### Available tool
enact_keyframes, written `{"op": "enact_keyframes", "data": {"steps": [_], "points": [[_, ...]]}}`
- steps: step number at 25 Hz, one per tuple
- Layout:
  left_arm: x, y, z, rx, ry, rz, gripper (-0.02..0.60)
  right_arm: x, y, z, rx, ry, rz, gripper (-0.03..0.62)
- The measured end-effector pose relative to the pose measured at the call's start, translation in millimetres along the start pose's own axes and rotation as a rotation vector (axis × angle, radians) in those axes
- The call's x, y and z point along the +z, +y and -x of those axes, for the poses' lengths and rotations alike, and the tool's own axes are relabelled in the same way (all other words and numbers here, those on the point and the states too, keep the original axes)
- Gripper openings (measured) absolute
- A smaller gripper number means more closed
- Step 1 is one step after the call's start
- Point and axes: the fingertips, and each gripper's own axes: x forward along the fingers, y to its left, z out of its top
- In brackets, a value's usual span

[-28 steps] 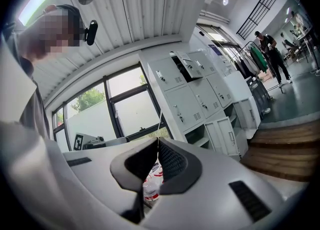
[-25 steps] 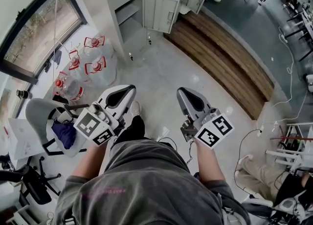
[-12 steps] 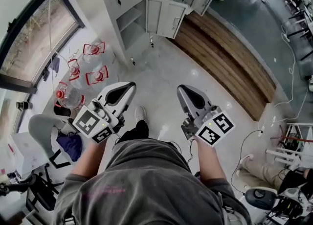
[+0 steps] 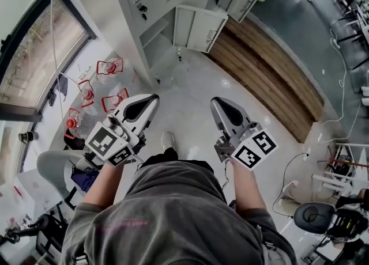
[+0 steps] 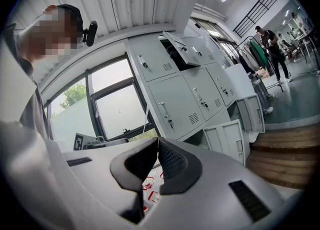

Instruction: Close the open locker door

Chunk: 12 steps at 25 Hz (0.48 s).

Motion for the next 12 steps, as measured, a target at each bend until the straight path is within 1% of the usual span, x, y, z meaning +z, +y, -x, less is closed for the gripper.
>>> {"op": "enact_keyframes", "data": {"steps": [6,12], "points": [[2.8,33.7,-10.0,0.002,0.004,0.013,0.014,4.2,-18.2,-24.6,-0.026,0.001,-0.012,0.023],[5.4,53.3,-25.9,0.000,0.008,0.012,0.014,9.9,-36.5,-45.0,-0.030,0.005,-0.016,0.023]]}}
